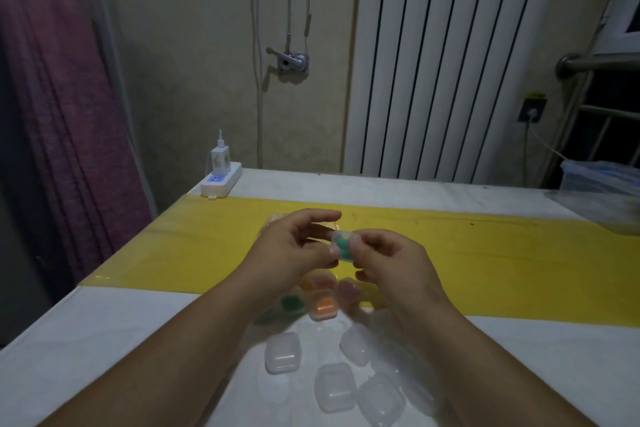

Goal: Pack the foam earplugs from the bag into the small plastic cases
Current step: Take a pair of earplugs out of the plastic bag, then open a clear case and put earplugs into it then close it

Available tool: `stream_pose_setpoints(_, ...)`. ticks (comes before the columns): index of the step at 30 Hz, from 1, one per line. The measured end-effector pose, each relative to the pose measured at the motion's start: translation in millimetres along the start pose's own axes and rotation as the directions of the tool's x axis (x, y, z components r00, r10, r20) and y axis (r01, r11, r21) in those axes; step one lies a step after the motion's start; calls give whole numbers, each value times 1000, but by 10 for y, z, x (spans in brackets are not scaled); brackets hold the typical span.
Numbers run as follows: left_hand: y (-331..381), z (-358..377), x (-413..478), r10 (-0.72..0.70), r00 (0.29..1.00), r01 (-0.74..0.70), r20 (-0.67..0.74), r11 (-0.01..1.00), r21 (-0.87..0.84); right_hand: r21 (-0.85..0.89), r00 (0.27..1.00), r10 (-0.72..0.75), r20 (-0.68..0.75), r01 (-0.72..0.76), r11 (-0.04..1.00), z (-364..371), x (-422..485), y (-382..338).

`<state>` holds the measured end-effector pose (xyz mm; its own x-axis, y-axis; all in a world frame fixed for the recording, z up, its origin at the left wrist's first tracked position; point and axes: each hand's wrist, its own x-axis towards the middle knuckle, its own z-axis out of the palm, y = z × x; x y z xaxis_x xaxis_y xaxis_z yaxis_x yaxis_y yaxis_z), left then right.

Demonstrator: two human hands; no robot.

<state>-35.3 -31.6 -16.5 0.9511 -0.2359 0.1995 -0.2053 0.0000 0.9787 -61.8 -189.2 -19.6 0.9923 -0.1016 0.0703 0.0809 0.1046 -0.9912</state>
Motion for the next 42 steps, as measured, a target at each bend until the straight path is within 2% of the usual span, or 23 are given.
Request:
stream_pose_setpoints(3, -15, -5, 23, 80, 993, -67, -81, 986, 153, -253, 978, -161, -132, 124, 959, -103, 113, -25)
stream_pose_setpoints(5, -28, -40, 56, 161, 969, -110, -186, 960, 256, -363, 960, -241, -145, 175, 915, -201, 170, -42)
stream_pose_setpoints(9, -94, -132, 106, 197, 934, -55, -297, 903, 426, -513, 981, -165, -99, 92, 854, -281, 216, 96)
stream_pose_setpoints(11, -165, -193, 153, 207, 910, 4, -360, 863, 506, -617, 982, -161, -104, 63, 784, -247, 239, 140)
stream_pose_setpoints(17, -237, -321, 219, 147, 846, 162, -512, 844, 512, -827, 984, -137, -114, -18, 561, -64, 232, 163)
stream_pose_setpoints(20, -267, -360, 226, 143, 838, 212, -526, 804, 555, -923, 985, -165, -58, 10, 384, -23, 230, 193)
stream_pose_setpoints(21, -283, -377, 232, 141, 849, 217, -509, 786, 579, -929, 979, -198, -49, 28, 369, -18, 229, 168)
stream_pose_setpoints(25, -314, -408, 242, 183, 908, 164, -376, 671, 723, -878, 976, -215, 14, 115, 464, 14, 239, -14)
stream_pose_setpoints(28, -277, -427, 246, 219, 917, 148, -335, 591, 793, -872, 983, -152, 98, 158, 464, 93, 319, -91)
stream_pose_setpoints(32, -292, -482, 261, 189, 910, 201, -370, 579, 790, -845, 987, -121, 106, 154, 512, 197, 545, -140)
stream_pose_setpoints(34, -316, -491, 274, 185, 915, 181, -358, 605, 776, -823, 991, -90, 98, 131, 553, 245, 644, -115)
stream_pose_setpoints(36, -343, -484, 291, 198, 924, 138, -326, 623, 770, -829, 992, -75, 98, 124, 545, 296, 717, -66)
stream_pose_setpoints(39, -388, -449, 321, 249, 932, 72, -265, 589, 805, -843, 992, -66, 109, 128, 523, 370, 829, -18)
stream_pose_setpoints(42, -419, -422, 352, 241, 944, 51, -224, 564, 824, -881, 988, -28, 152, 148, 450, 464, 896, -7)
